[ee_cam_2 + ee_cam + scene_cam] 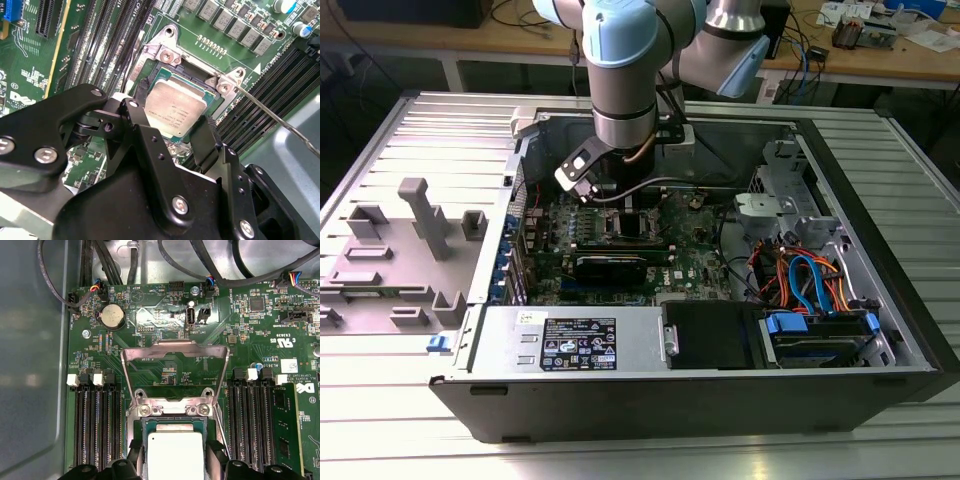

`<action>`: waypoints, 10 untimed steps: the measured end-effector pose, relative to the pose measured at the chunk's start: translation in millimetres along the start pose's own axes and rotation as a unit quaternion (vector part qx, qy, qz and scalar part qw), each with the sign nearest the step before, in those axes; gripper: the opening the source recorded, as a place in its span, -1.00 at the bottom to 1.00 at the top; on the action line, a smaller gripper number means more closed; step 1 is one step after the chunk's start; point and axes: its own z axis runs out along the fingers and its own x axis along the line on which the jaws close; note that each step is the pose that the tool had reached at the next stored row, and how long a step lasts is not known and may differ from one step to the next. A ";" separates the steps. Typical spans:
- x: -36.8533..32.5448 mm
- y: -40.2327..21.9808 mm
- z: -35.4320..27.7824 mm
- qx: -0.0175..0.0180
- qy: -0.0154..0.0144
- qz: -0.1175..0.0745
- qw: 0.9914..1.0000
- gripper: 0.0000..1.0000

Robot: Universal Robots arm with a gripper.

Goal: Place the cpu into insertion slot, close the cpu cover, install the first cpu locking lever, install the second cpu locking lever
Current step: 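Place the cpu into insertion slot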

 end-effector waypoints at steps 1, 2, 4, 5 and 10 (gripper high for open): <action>0.0 0.0 0.0 0.000 0.000 0.000 1.000 0.23; 0.0 0.0 0.0 0.000 0.000 0.000 1.000 0.23; 0.0 0.2 0.0 0.000 0.000 0.000 1.000 0.23; 0.0 0.3 0.0 0.000 0.000 0.000 1.000 0.23; 0.1 0.5 -0.8 0.000 0.000 0.000 1.000 0.23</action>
